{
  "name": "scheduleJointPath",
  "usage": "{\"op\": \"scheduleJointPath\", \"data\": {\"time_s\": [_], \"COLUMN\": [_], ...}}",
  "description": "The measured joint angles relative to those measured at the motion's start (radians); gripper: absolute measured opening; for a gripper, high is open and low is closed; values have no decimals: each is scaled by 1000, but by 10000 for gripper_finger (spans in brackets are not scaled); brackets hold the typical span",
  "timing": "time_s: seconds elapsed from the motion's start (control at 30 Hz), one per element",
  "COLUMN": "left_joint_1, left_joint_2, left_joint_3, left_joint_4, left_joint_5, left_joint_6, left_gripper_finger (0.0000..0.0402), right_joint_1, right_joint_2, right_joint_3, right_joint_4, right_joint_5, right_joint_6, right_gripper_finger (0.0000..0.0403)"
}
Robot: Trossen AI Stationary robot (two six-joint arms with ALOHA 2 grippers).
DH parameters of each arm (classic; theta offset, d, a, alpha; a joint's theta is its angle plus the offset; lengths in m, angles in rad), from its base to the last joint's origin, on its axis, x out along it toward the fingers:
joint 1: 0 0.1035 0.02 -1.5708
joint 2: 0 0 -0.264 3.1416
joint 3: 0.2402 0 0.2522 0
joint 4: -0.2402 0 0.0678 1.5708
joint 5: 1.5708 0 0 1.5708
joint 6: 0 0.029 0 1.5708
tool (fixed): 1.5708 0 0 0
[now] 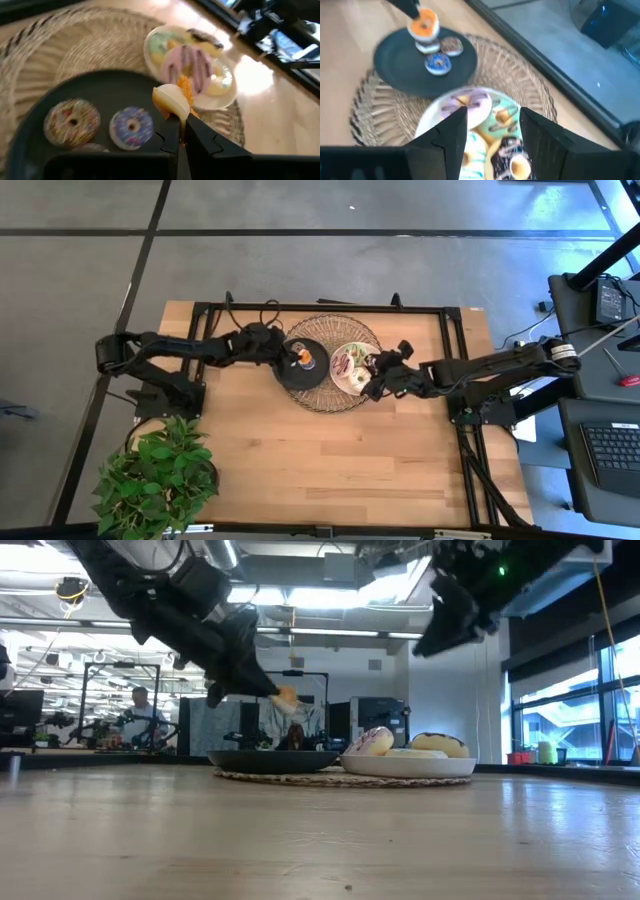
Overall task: Pick & Place donuts
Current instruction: Put the small orange donut on the black plate
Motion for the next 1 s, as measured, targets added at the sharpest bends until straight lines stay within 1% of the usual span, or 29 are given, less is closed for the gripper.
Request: {"op": "scheduleJointPath", "data": {"time_s": [0.13, 0.27, 0.47, 0.67, 0.87, 1.0], "left_joint_1": [32, 37, 33, 56, 71, 75], "left_joint_2": [0, 12, 109, 185, 189, 189], "left_joint_3": [0, 0, 1, 0, 0, 0], "left_joint_4": [-40, -37, -8, 73, 82, 71], "left_joint_5": [2, 0, -5, 0, 0, 0], "left_joint_6": [-38, -51, -80, -96, -83, -75], "left_gripper_finger": [13, 13, 13, 13, 13, 22], "right_joint_1": [-2, -17, -23, -23, -23, -23], "right_joint_2": [0, 0, 0, 0, 0, 0], "right_joint_3": [-56, -63, -63, -63, -63, -63], "right_joint_4": [23, 42, 51, 49, 49, 48], "right_joint_5": [4, 19, 19, 19, 19, 19], "right_joint_6": [26, -2, -23, -23, -23, -23], "right_gripper_finger": [182, 182, 182, 182, 182, 182]}}
